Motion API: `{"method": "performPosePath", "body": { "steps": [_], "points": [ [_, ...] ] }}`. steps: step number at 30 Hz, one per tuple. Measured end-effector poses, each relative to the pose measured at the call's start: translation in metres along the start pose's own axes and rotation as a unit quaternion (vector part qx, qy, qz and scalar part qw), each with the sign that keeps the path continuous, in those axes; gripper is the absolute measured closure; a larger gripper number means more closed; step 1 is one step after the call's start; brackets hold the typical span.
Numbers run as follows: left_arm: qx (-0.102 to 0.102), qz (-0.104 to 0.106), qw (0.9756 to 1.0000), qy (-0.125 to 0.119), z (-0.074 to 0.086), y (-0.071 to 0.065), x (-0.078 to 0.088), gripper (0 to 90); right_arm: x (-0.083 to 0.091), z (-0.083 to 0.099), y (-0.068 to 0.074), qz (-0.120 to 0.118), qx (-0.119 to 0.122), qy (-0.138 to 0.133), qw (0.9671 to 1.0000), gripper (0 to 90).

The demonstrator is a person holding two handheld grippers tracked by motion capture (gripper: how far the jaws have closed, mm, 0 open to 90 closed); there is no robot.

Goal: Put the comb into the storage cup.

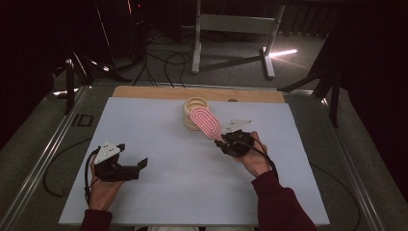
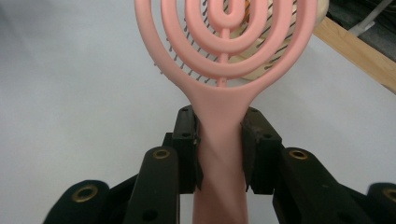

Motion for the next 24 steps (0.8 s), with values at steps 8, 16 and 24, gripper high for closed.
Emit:
{"method": "performPosePath", "body": {
  "steps": [8,16,24],
  "points": [
    [-0.001,0.008,1.0000,0.002,-0.008,-0.004,-0.012,0.0,-0.003,-0.001,0.003,-0.003,0.002,0.000,1.0000,70.5],
    [0.006,0.019,0.9998,-0.005,-0.019,-0.008,-0.020,0.0,-0.005,-0.004,0.005,-0.003,0.002,-0.004,1.0000,70.5],
    [0.020,0.042,0.9989,-0.001,-0.025,-0.016,-0.031,0.0,-0.007,-0.006,0.008,-0.006,0.001,-0.007,1.0000,70.5]
  ]
}}
Point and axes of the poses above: each handheld gripper's, and its own axes: x roughly backward along the jaws, z roughly out of its underside, y roughly to its left, the point moved 8 cm from there along -x, roughly forward along the jaws, and after that the axes turned 14 degrees about -y, right-handed, at the moved point
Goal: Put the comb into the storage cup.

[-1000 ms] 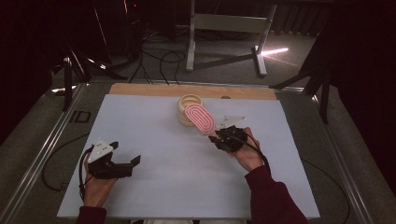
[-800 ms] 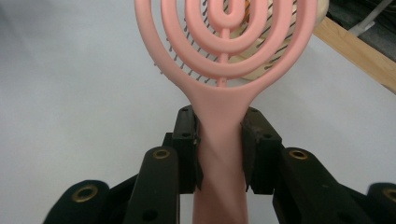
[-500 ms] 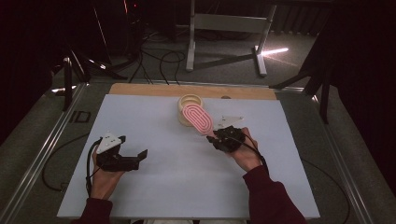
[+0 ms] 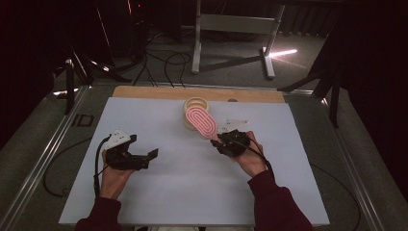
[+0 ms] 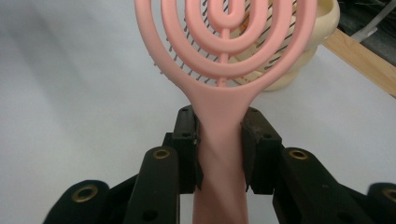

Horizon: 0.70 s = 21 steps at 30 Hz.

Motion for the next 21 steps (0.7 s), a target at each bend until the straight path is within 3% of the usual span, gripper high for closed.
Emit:
{"method": "performPosePath", "body": {
  "steps": [21],
  "points": [
    [0.003,0.021,0.9998,-0.003,-0.016,-0.018,-0.027,0.0,-0.006,-0.005,0.007,0.000,0.001,-0.010,0.9999,70.5]
  ]
}}
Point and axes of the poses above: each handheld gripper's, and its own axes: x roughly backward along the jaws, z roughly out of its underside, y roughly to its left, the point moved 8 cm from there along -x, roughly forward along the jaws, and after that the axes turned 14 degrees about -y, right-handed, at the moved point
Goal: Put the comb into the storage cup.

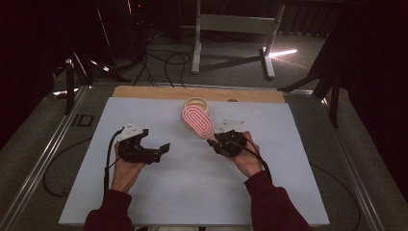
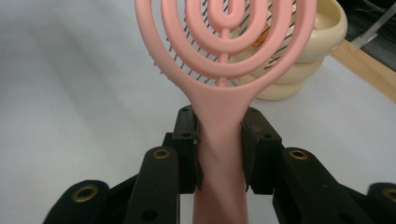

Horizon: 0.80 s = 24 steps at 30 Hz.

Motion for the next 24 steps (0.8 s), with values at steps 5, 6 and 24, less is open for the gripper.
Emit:
{"method": "performPosePath", "body": {
  "steps": [5,6,24],
  "points": [
    [-0.001,0.007,1.0000,0.005,-0.001,-0.005,-0.007,0.0,-0.001,-0.002,0.000,0.001,0.002,-0.004,1.0000,70.5],
    [-0.001,0.008,0.9999,0.006,-0.002,-0.006,-0.009,0.0,-0.001,-0.002,0.000,0.001,0.001,-0.005,1.0000,70.5],
    [0.000,0.027,0.9996,0.005,-0.010,-0.022,-0.028,0.0,-0.006,-0.006,0.007,-0.001,0.000,-0.013,0.9999,70.6]
  ]
}}
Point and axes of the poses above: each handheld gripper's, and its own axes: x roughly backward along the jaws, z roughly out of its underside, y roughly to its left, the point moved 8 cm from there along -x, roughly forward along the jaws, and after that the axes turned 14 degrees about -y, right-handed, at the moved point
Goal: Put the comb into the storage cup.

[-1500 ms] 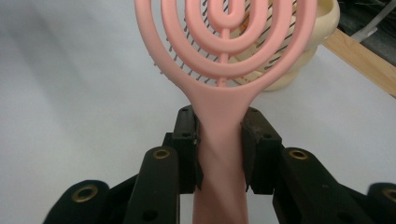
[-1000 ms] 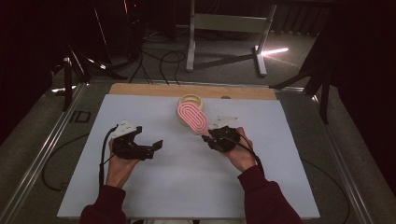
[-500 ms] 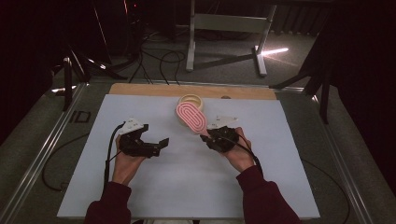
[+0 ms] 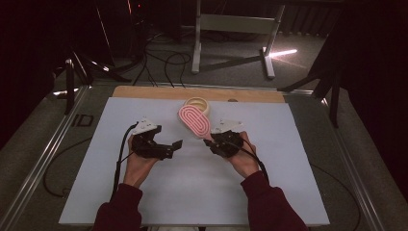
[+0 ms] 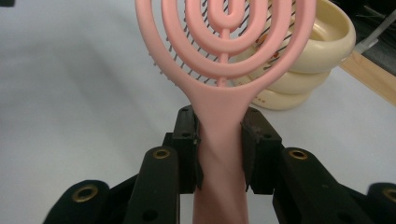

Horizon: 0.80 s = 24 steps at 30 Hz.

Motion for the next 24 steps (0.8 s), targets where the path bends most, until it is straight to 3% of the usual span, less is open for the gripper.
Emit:
{"method": "performPosePath", "body": {
  "steps": [24],
  "points": [
    [0.022,0.006,0.9997,-0.009,-0.009,-0.009,-0.017,0.0,-0.008,-0.009,0.011,-0.010,0.000,-0.012,0.9999,70.6]
  ]
}}
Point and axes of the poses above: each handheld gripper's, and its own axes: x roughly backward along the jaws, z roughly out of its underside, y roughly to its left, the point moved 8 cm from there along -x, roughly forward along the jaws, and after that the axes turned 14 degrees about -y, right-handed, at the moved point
